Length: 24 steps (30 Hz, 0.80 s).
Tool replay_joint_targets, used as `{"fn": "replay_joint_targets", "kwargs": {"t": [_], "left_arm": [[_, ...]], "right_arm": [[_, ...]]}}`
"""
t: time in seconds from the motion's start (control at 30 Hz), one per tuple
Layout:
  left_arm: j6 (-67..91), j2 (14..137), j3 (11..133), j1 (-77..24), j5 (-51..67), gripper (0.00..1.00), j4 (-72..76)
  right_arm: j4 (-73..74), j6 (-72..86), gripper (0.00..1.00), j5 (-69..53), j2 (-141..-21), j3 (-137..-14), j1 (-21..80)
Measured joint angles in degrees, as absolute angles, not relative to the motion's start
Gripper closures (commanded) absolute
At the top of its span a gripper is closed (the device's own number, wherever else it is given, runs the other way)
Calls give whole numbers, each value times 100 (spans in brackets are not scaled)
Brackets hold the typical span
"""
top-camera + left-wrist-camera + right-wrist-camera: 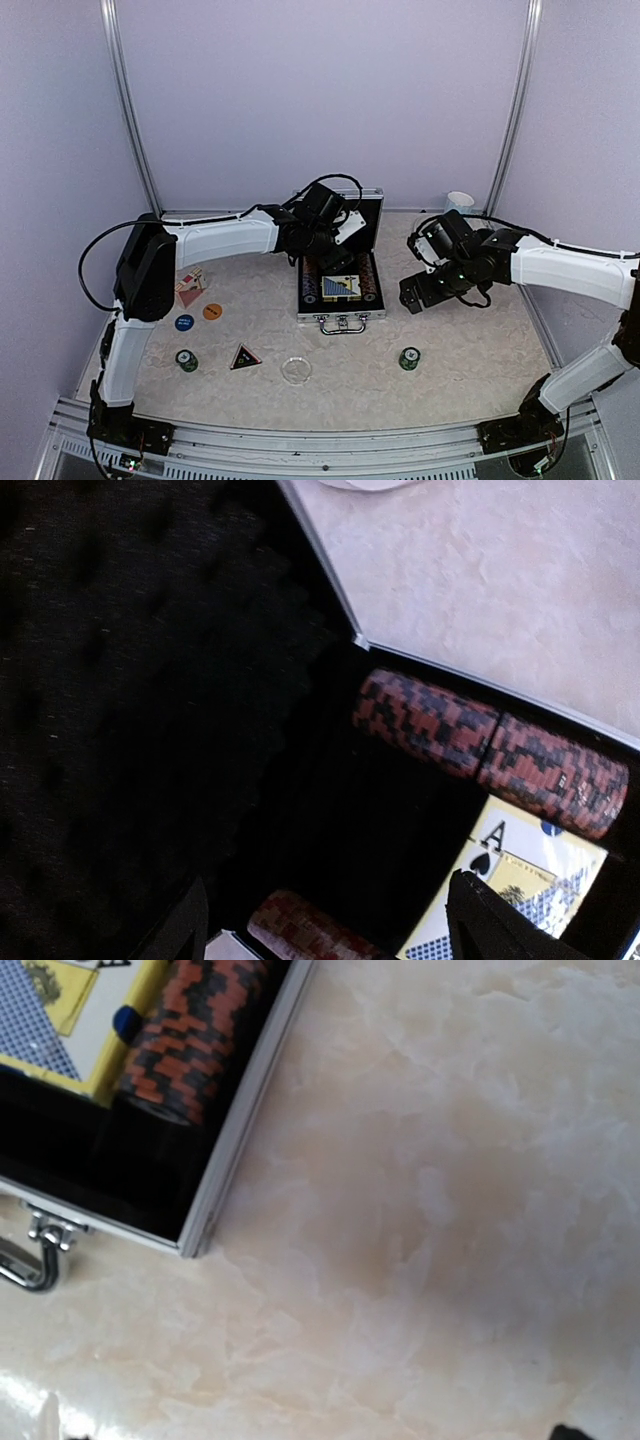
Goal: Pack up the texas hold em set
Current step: Place the poker case in the chip case.
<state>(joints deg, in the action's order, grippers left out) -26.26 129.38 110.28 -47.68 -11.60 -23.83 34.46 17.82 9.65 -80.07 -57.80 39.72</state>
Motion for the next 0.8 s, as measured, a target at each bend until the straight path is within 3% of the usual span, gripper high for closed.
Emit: {"fn": "replay_joint_targets", "kwargs": {"t": [0.8], "left_arm": [[-2902,13187,10127,-4840,-1815,26,-602]], "right_arm": [[3452,1857,1,972,-8009,-5861,4125]]}}
